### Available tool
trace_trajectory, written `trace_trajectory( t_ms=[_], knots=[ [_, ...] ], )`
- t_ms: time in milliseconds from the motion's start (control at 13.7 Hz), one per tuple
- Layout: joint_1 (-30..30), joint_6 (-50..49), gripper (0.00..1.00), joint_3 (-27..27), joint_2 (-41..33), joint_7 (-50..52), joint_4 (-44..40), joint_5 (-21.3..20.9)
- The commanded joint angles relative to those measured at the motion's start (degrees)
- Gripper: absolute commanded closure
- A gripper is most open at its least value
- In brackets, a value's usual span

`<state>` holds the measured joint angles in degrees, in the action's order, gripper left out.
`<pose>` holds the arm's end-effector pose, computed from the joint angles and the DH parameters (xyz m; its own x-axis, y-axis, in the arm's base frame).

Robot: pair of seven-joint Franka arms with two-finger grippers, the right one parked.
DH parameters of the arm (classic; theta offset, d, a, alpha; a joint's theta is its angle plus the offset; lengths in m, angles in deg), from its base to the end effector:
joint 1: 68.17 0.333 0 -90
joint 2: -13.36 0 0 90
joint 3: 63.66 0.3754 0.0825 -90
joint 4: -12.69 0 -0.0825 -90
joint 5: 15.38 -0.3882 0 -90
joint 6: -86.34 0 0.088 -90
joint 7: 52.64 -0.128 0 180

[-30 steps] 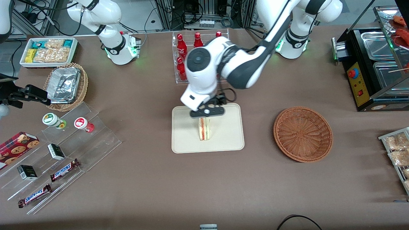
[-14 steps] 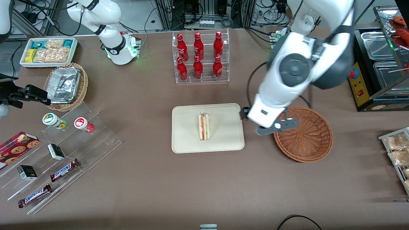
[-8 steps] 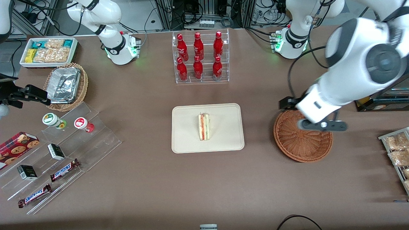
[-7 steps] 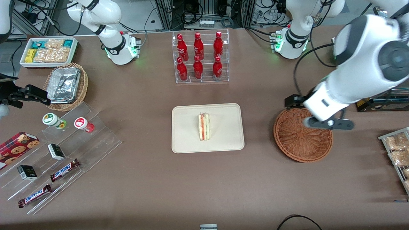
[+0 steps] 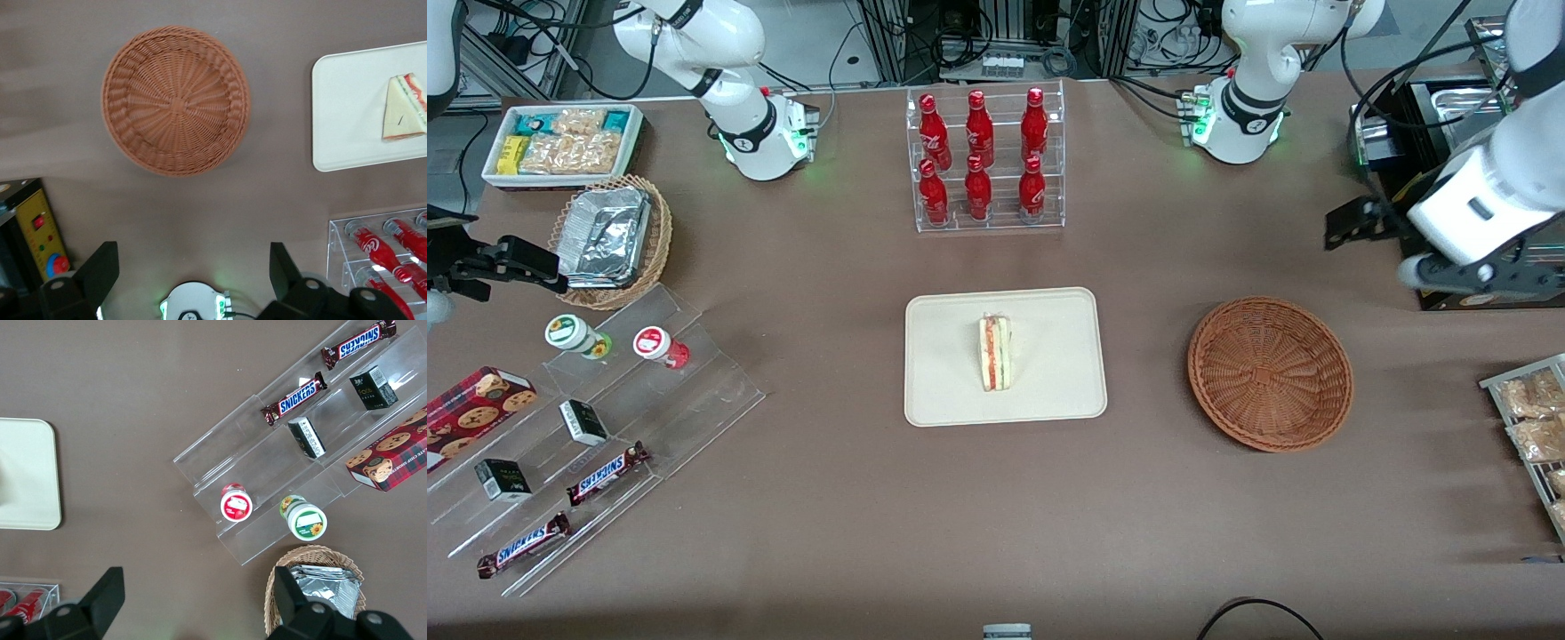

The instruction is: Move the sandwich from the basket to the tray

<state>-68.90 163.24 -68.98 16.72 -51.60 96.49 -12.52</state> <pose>0.5481 -0.0635 0.6633 0.9791 -0.0977 -0.1785 -0.0898 -0.9946 0.0520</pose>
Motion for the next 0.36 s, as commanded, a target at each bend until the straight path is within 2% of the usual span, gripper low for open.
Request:
trace_trajectory(
  t_ms=[0,292],
  knots=[
    [2.8,-1.7,0.0,-1.4,-3.9,-1.3,1.7,-0.9],
    [3.0,-6.6,0.0,-1.3,-6.4,-1.4,2.1,-2.2]
  ],
)
